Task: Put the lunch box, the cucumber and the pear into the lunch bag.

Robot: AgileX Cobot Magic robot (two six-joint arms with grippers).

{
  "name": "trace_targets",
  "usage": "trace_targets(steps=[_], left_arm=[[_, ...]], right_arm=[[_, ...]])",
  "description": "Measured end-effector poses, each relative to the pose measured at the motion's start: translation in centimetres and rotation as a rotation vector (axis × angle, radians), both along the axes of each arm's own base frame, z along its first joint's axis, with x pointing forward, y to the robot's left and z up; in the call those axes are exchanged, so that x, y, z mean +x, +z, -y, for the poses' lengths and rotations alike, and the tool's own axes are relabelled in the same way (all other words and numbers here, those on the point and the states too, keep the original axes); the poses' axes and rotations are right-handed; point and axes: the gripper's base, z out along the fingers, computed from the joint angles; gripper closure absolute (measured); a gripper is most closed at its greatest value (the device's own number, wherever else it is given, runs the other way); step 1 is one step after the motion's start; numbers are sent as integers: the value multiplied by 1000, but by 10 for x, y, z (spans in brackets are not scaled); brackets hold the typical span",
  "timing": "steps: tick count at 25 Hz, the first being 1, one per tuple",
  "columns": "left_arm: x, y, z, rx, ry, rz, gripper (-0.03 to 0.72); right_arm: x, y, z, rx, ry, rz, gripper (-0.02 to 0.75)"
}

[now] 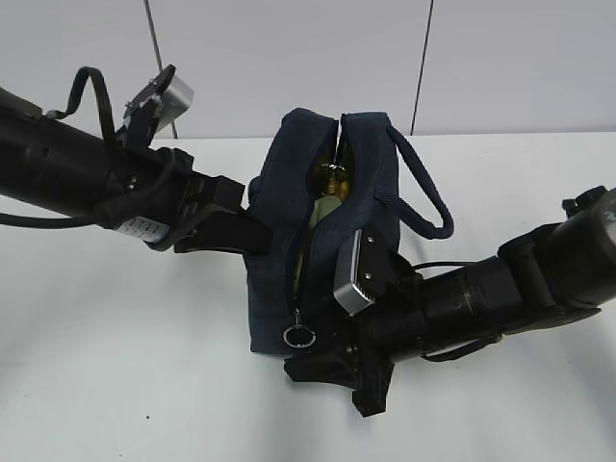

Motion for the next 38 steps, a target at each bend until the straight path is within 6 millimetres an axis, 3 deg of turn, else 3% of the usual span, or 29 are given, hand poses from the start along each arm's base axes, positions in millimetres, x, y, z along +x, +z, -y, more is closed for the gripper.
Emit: trace_targets(steps=[12, 19, 30, 34, 38], left_arm=[[0, 0, 0, 0, 0, 0, 704], [0, 0, 0, 0, 0, 0, 704], [-1, 0, 0, -2, -5, -3, 689], [-2, 0, 1, -10, -19, -13, 608], [-4, 1, 2, -17, -35, -23, 433]], right_arm=[[1, 1, 0, 14, -40, -71, 731], [-1, 1, 0, 23, -81, -179, 732], [-11, 37, 4, -35, -71, -236, 732], [-13, 54, 5, -25, -71, -210, 732], [-16, 69, 6, -13, -70, -182, 732]])
